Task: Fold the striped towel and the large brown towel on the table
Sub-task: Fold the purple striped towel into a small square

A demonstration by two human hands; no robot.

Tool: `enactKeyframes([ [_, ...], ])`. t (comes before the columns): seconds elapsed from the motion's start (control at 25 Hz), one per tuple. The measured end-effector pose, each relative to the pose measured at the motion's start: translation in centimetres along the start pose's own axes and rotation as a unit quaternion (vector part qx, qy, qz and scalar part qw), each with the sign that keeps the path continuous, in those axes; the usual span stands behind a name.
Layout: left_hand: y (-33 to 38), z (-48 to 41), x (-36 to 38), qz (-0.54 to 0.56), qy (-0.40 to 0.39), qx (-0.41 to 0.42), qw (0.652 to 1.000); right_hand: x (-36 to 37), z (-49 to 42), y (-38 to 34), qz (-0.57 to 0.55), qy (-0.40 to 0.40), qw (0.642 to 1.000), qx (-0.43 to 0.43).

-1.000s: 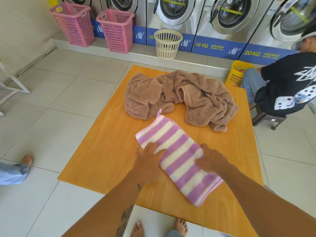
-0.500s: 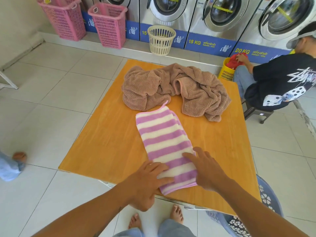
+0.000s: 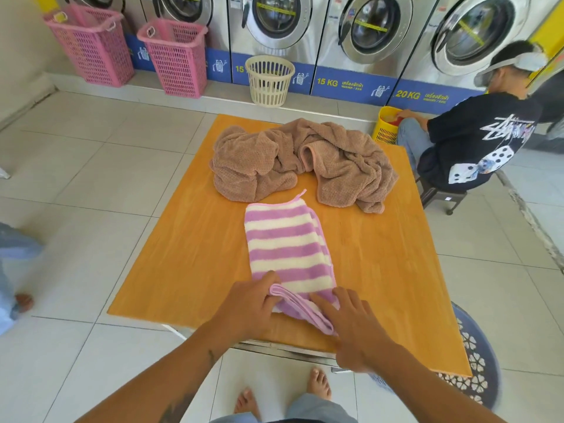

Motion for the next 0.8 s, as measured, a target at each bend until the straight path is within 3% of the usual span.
enactKeyframes([
  [0.08, -0.2, -0.4, -1.2, 0.047, 0.035, -0.043, 0.997, -0.4, -0.6, -0.5, -0.058, 0.088, 0.994, 0.003],
  [0.16, -0.7, -0.3, -2.2, 0.091, 0.07, -0.081, 0.99, -1.7, -1.4, -1.0, -0.174, 0.126, 0.976, 0.019],
  [0.28, -1.4, 0.1, -4.0, 0.146, 0.143, -0.116, 0.972, -4.9, -2.8, -0.9, -0.432, 0.037, 0.898, 0.072],
  [0.36, -1.5, 0.2, -4.9, 0.179, 0.187, -0.137, 0.956, -6.5, -3.8, -0.5, -0.54, -0.007, 0.839, 0.067],
  [0.44, -1.6, 0.2, -5.5, 0.211, 0.221, -0.171, 0.937, -7.3, -4.9, -0.6, -0.559, -0.019, 0.826, 0.07],
  [0.64, -2.8, -0.8, -5.6, 0.29, 0.215, -0.235, 0.902, -6.8, -8.6, -1.5, -0.478, -0.05, 0.87, 0.108],
  [0.8, -3.5, -4.6, -8.0, 0.28, 0.319, -0.249, 0.871, -9.0, -12.4, -2.1, -0.508, -0.01, 0.852, 0.125],
])
Point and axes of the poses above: each hand's wrist, its own z-axis away from the middle knuckle, its own x-axis out of the palm, y = z × x, the point moved 2 cm from there along -z, towards the middle knuckle, and after that the axes turned 13 degrees about x, right-handed, at the moved point
